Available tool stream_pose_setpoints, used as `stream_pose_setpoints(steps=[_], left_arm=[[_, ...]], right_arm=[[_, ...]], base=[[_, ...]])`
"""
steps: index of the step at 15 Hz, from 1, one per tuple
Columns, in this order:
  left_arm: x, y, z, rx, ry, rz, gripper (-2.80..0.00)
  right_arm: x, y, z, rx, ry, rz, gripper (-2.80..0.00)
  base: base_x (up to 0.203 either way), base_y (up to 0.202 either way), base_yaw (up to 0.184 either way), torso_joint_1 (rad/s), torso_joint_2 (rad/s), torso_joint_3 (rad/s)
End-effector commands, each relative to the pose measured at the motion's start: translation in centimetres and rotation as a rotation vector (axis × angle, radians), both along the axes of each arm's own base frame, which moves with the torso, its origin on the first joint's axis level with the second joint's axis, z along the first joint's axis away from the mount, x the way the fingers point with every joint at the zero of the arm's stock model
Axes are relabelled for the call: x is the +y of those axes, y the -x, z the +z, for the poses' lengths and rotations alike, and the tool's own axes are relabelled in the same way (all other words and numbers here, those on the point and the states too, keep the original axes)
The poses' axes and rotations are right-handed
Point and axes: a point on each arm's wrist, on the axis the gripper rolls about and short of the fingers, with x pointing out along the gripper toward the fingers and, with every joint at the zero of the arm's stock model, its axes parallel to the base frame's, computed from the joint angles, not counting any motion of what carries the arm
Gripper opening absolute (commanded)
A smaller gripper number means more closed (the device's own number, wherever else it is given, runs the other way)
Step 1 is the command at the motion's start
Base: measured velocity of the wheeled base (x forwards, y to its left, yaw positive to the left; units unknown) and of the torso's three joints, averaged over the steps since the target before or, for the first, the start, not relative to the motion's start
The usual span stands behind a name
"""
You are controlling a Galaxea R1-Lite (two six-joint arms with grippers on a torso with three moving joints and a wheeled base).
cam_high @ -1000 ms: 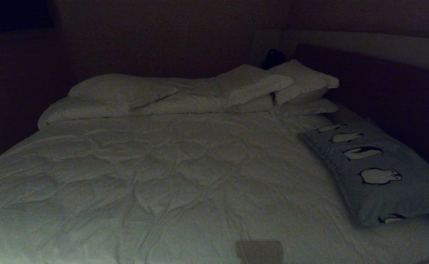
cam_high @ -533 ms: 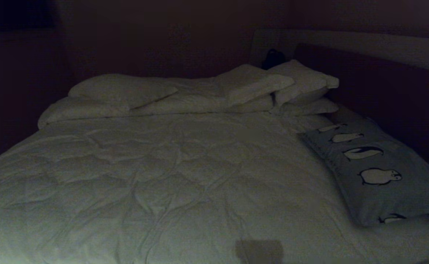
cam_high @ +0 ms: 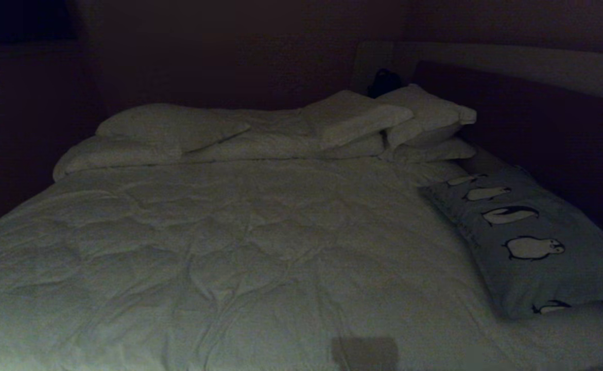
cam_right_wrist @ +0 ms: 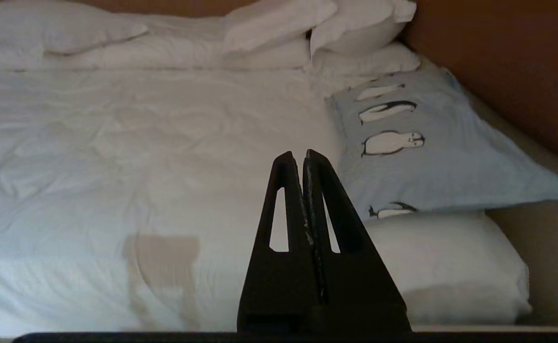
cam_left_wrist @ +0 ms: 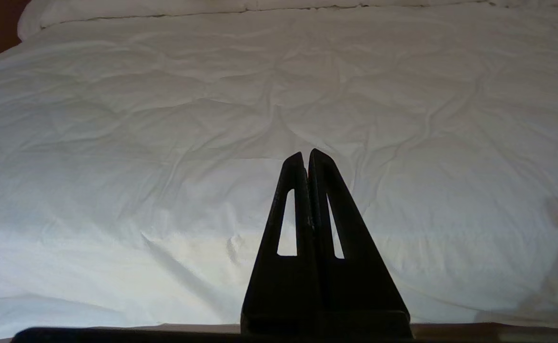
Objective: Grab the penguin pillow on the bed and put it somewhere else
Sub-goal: Pick up the pillow
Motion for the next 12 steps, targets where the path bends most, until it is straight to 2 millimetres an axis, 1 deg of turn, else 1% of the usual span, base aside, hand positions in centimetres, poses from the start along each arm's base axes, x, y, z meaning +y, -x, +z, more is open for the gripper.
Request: stream_pose_setpoints(steps=[1,6,12], left_arm=[[0.0,0.0,0.0,0.000,0.000,0.001,-2.80],[0.0,0.0,0.0,0.000,0.000,0.001,-2.80],[0.0,0.0,0.0,0.000,0.000,0.001,-2.80]], right_arm=[[0.0,-0.3,-0.1,-0.014,-0.003,0.000,-2.80],[0.0,-2.7,-2.3,-0.028,-0.003,-0.010,-2.80],[0.0,-4.0,-4.7,0.060,-0.005,-0.007,-2.80]], base=[[0.000,0.000,0.000,0.000,0.00,0.000],[0.000,0.000,0.000,0.000,0.00,0.000],[0.000,0.000,0.000,0.000,0.00,0.000]])
